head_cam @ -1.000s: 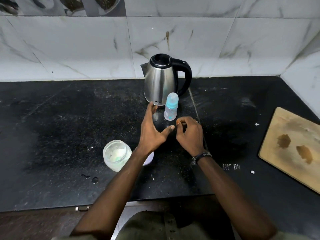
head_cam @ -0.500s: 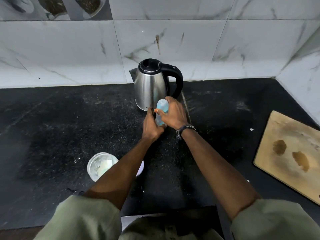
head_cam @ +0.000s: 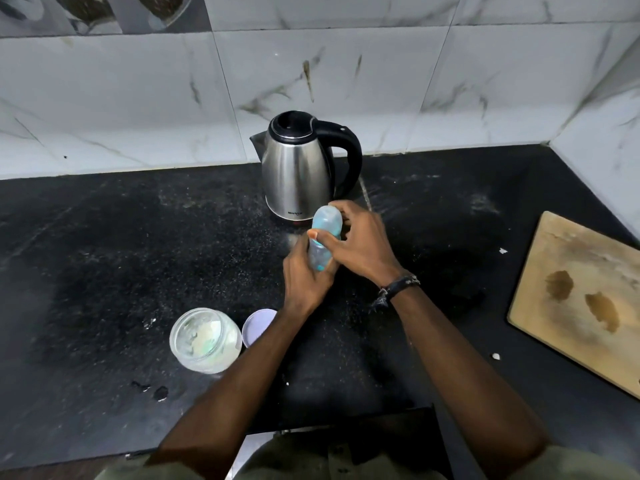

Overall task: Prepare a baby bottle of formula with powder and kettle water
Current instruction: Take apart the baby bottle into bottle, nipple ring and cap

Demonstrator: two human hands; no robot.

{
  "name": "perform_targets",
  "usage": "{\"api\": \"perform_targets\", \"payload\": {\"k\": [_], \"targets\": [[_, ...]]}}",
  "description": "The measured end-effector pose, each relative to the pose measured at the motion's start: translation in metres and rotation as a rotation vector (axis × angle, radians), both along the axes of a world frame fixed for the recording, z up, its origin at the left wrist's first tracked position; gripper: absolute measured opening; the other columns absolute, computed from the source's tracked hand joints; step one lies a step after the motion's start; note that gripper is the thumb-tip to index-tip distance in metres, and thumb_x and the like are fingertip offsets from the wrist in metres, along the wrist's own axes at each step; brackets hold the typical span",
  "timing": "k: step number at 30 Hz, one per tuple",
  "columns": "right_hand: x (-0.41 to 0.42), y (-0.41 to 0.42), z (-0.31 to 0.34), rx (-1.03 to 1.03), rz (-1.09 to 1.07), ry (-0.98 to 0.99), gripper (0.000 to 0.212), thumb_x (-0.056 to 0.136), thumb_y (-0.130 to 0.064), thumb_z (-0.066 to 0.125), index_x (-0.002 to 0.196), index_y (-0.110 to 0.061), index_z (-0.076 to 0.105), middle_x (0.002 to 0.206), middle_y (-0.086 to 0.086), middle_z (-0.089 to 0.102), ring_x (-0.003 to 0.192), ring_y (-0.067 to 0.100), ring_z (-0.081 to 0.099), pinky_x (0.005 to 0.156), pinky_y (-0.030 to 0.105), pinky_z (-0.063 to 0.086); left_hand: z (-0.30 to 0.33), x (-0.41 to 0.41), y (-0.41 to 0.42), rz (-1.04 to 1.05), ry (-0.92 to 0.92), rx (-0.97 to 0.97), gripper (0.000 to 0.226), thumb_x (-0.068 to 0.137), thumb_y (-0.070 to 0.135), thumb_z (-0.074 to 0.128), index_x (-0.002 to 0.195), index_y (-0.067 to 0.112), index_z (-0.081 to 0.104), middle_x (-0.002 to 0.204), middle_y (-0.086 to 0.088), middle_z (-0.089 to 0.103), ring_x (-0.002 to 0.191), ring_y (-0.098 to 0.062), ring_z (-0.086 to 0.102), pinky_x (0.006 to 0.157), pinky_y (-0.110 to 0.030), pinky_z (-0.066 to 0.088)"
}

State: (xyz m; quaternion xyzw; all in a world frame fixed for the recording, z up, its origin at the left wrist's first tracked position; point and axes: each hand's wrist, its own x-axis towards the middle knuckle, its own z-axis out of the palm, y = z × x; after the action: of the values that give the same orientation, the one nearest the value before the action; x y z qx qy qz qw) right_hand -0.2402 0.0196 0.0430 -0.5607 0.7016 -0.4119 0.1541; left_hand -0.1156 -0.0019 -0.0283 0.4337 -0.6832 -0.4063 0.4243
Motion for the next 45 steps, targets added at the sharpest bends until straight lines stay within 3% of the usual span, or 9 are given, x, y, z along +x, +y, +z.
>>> {"api": "perform_targets", "payload": {"k": [4,12,16,22,25,28,33,40,45], "targets": [[0.009,0.03,0.01,-0.018,0.036,-0.102,0.045,0.074,-0.048,0.079,0.11,-0.025,0.066,0.098,-0.011,0.073,0.089,0.007,0.07,0.075,0.039,0.059,0.009,0.017,0.028,0.018,0.034,-0.043,0.039,0.081,0.044,0.073,0.105,0.016,0.066,0.086,0.014,0.07,0.076,0.007,0.064,0.069,-0.019,0.051],[0.028,0.085,0.016,0.035,0.085,-0.131,0.05,0.075,-0.053,0.076,0.115,-0.026,0.064,0.093,-0.011,0.072,0.072,0.002,0.065,0.07,0.036,0.06,0.005,0.047,0.077,-0.015,-0.025,-0.056,0.035,0.086,0.038,0.076,0.109,0.015,0.064,0.093,0.0,0.07,0.081,-0.024,0.068,0.07,-0.048,0.056],[0.042,0.1,0.014,0.097,0.066,0.002,0.061,0.075,-0.073,0.062,0.115,-0.027,0.062,0.091,-0.009,0.073,0.08,0.009,0.07,0.073,0.037,0.059,0.002,0.059,0.102,-0.012,-0.082,-0.052,0.049,0.085,0.048,0.066,0.118,0.012,0.06,0.1,0.0,0.066,0.085,-0.02,0.064,0.073,-0.041,0.055],[0.066,0.11,0.022,0.219,-0.147,0.294,0.077,0.07,-0.092,0.039,0.079,-0.018,0.054,0.078,0.008,0.07,0.077,0.033,0.068,0.066,0.039,0.056,0.006,0.067,0.121,-0.027,-0.122,-0.04,0.061,0.085,0.048,0.067,0.134,0.013,0.053,0.115,-0.001,0.065,0.103,-0.021,0.065,0.084,-0.046,0.056],[0.075,0.11,0.028,0.205,-0.203,0.344,0.063,0.077,-0.08,0.05,0.07,-0.017,0.043,0.074,0.015,0.068,0.071,0.038,0.066,0.059,0.035,0.049,0.013,0.068,0.129,-0.058,-0.13,-0.056,0.068,0.085,0.05,0.064,0.141,0.014,0.047,0.12,-0.004,0.066,0.107,-0.02,0.066,0.088,-0.045,0.056],[0.075,0.11,0.027,0.066,-0.166,0.349,0.047,0.078,-0.062,0.052,0.064,-0.018,0.046,0.061,0.013,0.065,0.057,0.037,0.064,0.05,0.033,0.048,0.019,0.074,0.128,-0.165,-0.098,-0.036,0.072,0.083,0.042,0.065,0.147,0.035,0.032,0.126,-0.002,0.068,0.11,-0.012,0.065,0.092,-0.03,0.054],[0.066,0.111,0.025,-0.117,0.085,0.271,0.041,0.079,-0.049,0.059,0.065,-0.011,0.056,0.055,0.004,0.061,0.046,0.024,0.056,0.047,0.039,0.049,0.018,0.088,0.119,-0.283,0.0,0.154,0.039,0.075,0.027,0.07,0.111,0.016,0.06,0.085,-0.002,0.071,0.067,-0.009,0.059,0.059,-0.039,0.052],[0.06,0.116,0.04,-0.057,0.33,0.076,0.029,0.08,-0.038,0.074,0.098,-0.018,0.067,0.089,-0.006,0.072,0.076,0.012,0.068,0.072,0.035,0.055,0.026,0.093,0.11,-0.321,0.031,0.354,0.033,0.078,-0.01,0.07,0.09,0.019,0.059,0.062,0.017,0.059,0.056,0.001,0.049,0.052,-0.017,0.041],[0.052,0.119,0.047,0.024,0.453,-0.11,0.046,0.08,-0.016,0.08,0.121,-0.015,0.06,0.117,-0.006,0.068,0.11,0.011,0.066,0.095,0.036,0.054,0.031,0.1,0.106,-0.295,0.094,0.39,0.026,0.069,0.007,0.068,0.095,0.012,0.065,0.07,0.0,0.064,0.062,-0.013,0.057,0.056,-0.029,0.048]]}}
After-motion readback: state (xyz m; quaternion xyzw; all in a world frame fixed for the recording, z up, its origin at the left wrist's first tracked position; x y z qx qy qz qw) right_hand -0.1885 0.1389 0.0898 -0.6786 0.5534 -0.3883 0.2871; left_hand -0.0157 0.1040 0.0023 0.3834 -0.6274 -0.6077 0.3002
